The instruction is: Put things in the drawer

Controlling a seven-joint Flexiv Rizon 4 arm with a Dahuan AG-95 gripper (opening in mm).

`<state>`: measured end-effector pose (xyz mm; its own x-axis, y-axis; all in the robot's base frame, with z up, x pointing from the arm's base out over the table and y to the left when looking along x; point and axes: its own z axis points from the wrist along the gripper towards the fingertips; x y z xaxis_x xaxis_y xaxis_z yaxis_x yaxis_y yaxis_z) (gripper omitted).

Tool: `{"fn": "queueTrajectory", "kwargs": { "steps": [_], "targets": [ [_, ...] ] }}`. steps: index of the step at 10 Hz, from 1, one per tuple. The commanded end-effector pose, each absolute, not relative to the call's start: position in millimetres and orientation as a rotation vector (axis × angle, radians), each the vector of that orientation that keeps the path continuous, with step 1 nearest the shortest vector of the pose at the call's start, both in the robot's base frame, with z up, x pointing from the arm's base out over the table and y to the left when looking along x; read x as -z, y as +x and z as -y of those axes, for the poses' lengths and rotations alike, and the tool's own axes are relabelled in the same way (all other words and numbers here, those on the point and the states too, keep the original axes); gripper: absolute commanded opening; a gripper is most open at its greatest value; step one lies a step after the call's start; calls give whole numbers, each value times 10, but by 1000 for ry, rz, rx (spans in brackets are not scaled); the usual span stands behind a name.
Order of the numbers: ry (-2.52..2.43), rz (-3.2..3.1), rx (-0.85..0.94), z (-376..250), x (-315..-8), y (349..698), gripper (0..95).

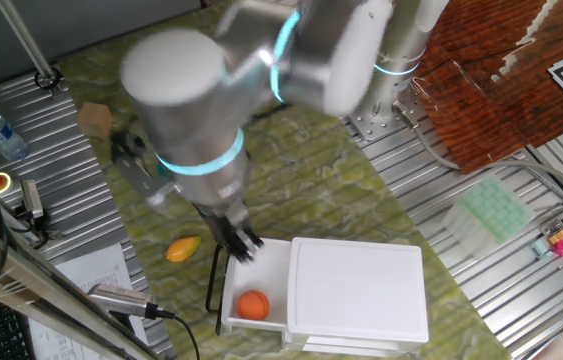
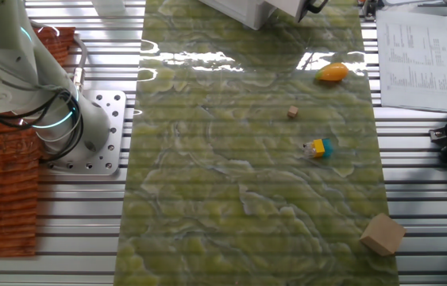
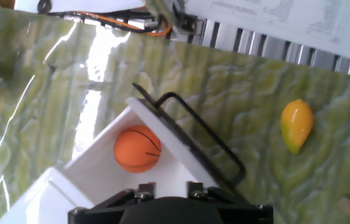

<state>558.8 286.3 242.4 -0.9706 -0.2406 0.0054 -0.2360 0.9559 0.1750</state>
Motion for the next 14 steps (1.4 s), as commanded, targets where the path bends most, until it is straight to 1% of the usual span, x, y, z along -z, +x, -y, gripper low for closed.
{"fn": "queueTrajectory", "kwargs": {
  "steps": [1,2,5,7,10,14],
  "targets": [
    [414,3073,268,-2694,-2422,5723,0],
    [447,3080,267,-2587,-2380,5805,0],
    [505,3113,255,-2312,-2102,6050,0],
    [572,3112,256,-2217,-1951,6128,0],
    [641,3115,271,-2218,-1828,6160,0],
    [662,3110,270,-2500,-1723,6087,0]
  ]
}}
